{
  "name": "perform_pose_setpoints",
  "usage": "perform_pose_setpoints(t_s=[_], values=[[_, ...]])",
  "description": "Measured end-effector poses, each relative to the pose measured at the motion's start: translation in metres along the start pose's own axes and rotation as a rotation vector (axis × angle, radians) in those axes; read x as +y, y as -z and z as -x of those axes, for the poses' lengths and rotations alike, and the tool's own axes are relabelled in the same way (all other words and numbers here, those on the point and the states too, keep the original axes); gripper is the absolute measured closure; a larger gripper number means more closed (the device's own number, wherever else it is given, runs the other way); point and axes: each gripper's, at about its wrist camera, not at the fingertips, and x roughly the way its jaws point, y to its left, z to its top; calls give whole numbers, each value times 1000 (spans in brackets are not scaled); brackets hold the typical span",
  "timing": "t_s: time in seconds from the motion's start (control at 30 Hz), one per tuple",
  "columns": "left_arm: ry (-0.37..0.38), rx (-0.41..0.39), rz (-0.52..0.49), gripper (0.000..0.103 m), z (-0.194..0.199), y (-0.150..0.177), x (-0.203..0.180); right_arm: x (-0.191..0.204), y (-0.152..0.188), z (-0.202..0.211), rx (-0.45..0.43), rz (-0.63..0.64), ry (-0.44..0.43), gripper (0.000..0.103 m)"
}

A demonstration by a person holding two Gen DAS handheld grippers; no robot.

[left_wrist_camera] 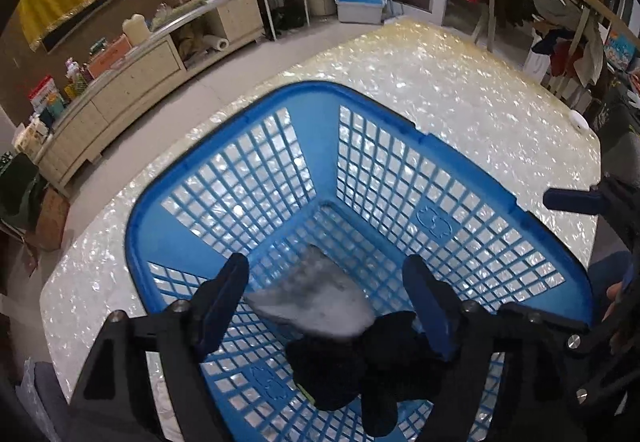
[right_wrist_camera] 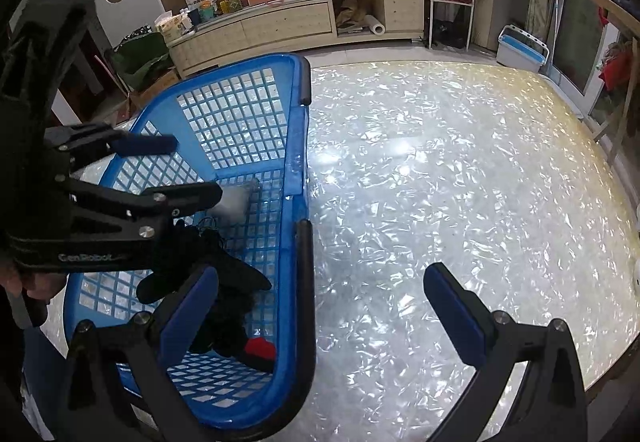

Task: Organize soft objects
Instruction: 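Carry the grey felt pad with the left gripper over the basket and release it, then withdraw the left gripper from the basket and move the right gripper toward the quilted cloth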

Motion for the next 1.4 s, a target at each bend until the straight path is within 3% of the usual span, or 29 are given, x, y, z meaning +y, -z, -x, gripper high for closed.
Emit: perform_pose_setpoints(t_s=[0.37,0.43,0.57,0.63,0.73,1.4], values=[[-21,-25,11,25,21,7,0,-1,8,15,-12,-20,14,0],[-26,-26,31,19,27,11,2,2,8,21,-21,-15,17,0],[-11,-28,60,18,40,20,7,8,11,31,-39,-6,20,0],[-7,-37,55,14,48,25,6,12,12,35,-46,-4,19,0],[-17,-50,51,0,60,34,5,17,12,41,-56,5,17,0],[-89,-166,151,0,160,109,29,83,18,67,-106,114,-40,0]])
